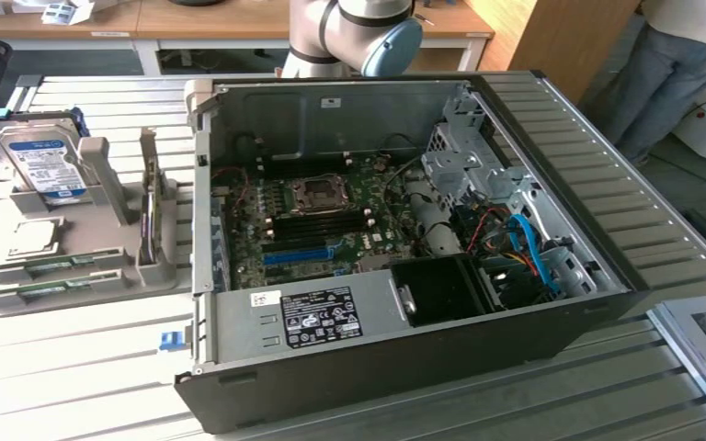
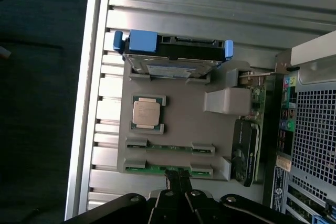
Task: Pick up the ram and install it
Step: 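Pick up the ram and move it above insertion slot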
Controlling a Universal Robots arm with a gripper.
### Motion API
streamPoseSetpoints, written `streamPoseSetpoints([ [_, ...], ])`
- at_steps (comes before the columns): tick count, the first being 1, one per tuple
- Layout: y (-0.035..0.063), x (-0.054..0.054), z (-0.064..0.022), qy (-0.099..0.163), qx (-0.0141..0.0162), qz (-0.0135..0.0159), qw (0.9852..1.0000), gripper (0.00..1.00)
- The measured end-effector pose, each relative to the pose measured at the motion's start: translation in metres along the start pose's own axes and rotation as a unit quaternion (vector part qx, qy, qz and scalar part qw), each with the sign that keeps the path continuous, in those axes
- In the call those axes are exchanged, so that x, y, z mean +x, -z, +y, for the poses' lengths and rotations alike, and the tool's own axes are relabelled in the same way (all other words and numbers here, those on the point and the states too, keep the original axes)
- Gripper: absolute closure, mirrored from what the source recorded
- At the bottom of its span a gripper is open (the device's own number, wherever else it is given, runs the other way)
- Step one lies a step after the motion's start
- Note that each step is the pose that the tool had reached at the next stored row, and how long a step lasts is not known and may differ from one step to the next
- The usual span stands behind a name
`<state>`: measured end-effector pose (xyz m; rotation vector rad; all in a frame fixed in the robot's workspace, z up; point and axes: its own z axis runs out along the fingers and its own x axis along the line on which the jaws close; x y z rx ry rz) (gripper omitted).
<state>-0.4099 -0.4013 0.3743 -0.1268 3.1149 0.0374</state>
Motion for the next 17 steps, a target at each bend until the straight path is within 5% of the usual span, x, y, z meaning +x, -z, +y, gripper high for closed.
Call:
streamPoseSetpoints([
  [17,-0.0001,0.0,0.0,0.033,-0.0011,0.0006,0.9995,0.9],
])
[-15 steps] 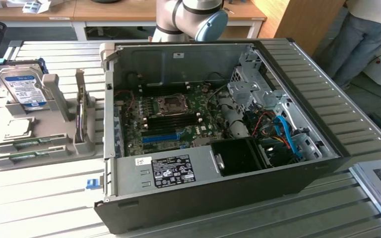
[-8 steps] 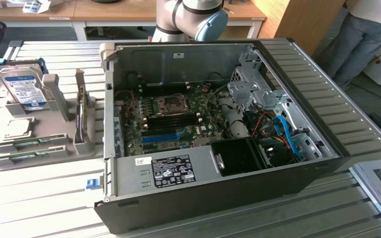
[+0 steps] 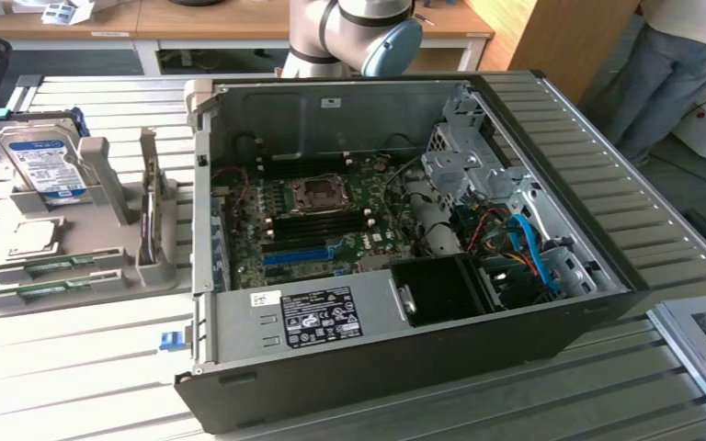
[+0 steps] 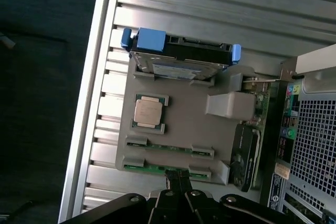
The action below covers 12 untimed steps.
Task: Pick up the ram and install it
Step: 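Pick up the ram and move it above insertion slot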
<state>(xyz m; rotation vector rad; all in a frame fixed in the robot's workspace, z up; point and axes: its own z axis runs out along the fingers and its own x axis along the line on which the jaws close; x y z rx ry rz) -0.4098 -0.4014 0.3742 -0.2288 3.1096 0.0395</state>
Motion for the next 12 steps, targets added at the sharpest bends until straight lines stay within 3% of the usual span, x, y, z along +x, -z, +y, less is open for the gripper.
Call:
streamPoseSetpoints([
  [12,0.0001,0.0,-0.0001,0.035,-0.0009,0.0009,0.9994,0.9],
])
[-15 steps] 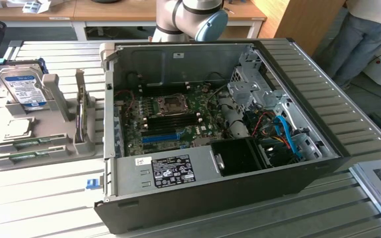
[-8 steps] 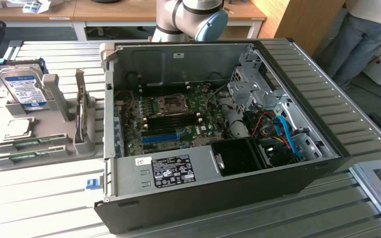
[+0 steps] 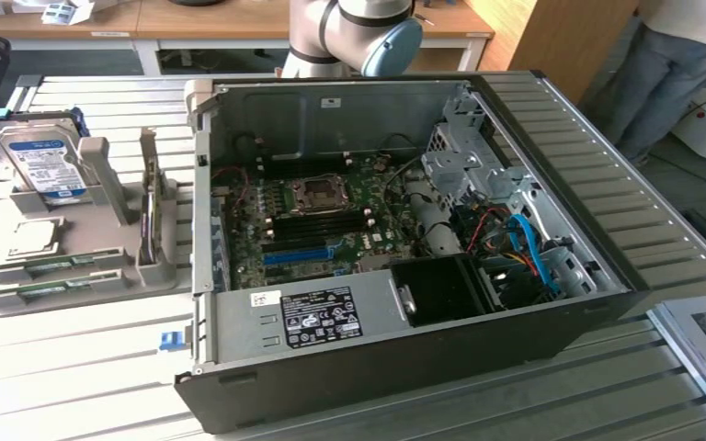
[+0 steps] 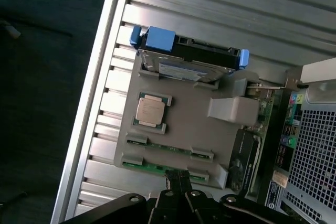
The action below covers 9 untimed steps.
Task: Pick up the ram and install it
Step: 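Pick up the ram and move it above insertion slot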
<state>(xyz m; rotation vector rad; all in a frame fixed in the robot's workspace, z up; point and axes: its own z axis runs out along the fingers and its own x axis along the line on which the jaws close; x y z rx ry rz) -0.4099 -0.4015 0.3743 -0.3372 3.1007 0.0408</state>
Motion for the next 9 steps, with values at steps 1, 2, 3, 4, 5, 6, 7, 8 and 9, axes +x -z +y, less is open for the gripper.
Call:
streamPoseSetpoints([
  [1,0.0,0.0,0.0,0.002,-0.0001,0.0001,1.0,0.9],
  [2,0.0,0.0,0.0,0.005,-0.0001,0.0001,1.0,0.9],
  [3,0.0,0.0,0.0,0.007,-0.0002,0.0002,1.0,0.9],
  [4,0.0,0.0,0.0,0.009,-0.0002,0.0002,1.0,0.9],
  [5,0.0,0.0,0.0,0.011,-0.0003,0.0002,0.9999,0.9],
  [6,0.0,0.0,0.0,0.012,-0.0003,0.0003,0.9999,0.9],
  [7,0.0,0.0,0.0,0.014,-0.0004,0.0003,0.9999,0.9],
  [8,0.0,0.0,0.0,0.016,-0.0004,0.0004,0.9999,0.9],
  [9,0.0,0.0,0.0,0.017,-0.0004,0.0004,0.9999,0.9],
])
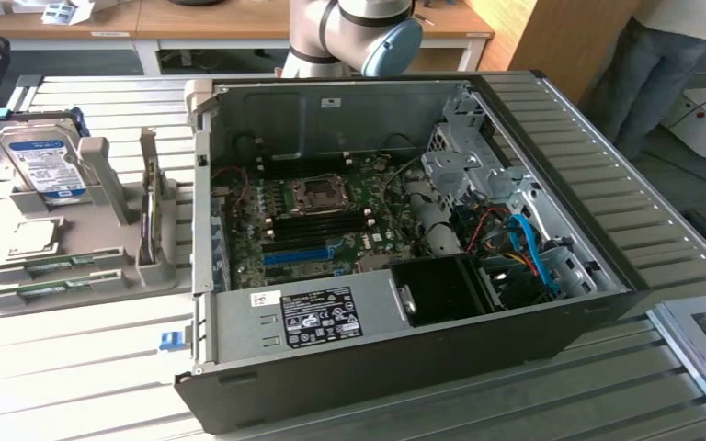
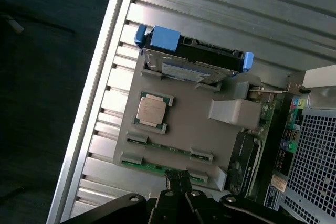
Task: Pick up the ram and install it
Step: 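Pick up the ram and move it above insertion slot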
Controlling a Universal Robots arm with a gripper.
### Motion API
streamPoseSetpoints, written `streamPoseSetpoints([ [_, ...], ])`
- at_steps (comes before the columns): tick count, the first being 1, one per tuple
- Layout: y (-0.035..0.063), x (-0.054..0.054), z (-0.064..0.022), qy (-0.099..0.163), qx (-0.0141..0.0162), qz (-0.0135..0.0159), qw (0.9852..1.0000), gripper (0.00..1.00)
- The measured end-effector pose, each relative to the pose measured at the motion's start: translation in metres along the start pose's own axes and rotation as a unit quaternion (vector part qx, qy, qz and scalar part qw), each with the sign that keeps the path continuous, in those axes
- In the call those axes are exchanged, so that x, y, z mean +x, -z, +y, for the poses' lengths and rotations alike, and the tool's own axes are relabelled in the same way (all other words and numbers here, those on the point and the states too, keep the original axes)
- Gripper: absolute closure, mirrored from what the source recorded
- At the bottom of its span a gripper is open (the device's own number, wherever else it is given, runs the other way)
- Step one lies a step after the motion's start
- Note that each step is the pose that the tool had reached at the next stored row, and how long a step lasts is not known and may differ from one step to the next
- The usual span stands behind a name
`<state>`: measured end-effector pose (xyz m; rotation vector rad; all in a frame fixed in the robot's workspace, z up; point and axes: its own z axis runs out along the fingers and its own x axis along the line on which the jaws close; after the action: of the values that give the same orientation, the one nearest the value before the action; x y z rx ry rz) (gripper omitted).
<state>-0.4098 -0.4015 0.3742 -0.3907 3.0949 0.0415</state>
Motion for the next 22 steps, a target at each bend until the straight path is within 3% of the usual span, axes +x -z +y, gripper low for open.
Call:
streamPoseSetpoints([
  [22,-0.0001,0.0,0.0,0.059,-0.0015,0.0014,0.9982,0.9],
])
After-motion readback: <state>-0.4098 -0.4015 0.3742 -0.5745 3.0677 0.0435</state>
